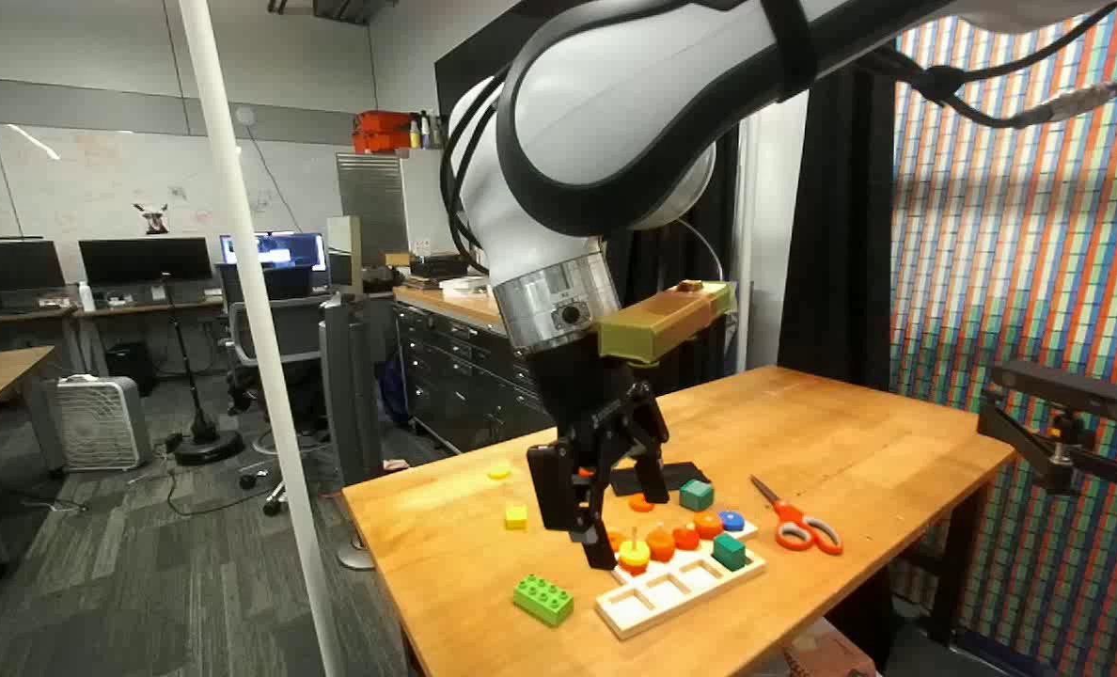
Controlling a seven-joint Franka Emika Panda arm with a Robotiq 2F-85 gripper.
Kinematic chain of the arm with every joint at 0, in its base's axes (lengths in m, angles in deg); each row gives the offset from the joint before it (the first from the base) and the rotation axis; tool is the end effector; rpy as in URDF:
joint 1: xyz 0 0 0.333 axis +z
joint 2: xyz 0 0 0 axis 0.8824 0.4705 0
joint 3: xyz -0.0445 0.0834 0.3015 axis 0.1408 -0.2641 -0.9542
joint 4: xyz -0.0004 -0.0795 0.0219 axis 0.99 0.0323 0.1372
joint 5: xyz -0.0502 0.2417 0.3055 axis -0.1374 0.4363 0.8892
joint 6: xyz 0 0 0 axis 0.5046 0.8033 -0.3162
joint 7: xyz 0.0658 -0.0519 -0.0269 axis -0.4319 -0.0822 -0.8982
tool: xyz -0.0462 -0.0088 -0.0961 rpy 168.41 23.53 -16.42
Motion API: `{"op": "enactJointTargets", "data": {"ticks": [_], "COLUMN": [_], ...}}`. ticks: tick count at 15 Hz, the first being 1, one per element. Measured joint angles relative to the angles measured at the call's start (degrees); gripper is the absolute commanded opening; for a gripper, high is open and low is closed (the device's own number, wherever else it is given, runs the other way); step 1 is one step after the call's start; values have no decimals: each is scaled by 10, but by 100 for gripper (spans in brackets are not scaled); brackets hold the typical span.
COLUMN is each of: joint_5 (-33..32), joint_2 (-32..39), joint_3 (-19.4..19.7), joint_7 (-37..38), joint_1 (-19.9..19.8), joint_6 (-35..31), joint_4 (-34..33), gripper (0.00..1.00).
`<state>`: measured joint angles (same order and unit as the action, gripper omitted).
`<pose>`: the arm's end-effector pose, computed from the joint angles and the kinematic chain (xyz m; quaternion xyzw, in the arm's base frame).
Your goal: Put the orange circle onto the wooden object.
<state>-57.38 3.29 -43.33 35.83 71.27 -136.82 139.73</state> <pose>0.3923 0.1972 0.4387 0.9851 0.0741 -0.1457 0.0540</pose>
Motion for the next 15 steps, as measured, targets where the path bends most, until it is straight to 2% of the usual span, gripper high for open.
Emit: {"op": "enactJointTargets", "data": {"ticks": [9, 15], "joint_5": [-7, -55], "joint_2": [0, 11], "joint_3": [2, 32], "joint_7": [0, -16], "joint_1": [0, -7], "joint_6": [-8, -132], "joint_4": [0, 11], "gripper": [100, 100]}}
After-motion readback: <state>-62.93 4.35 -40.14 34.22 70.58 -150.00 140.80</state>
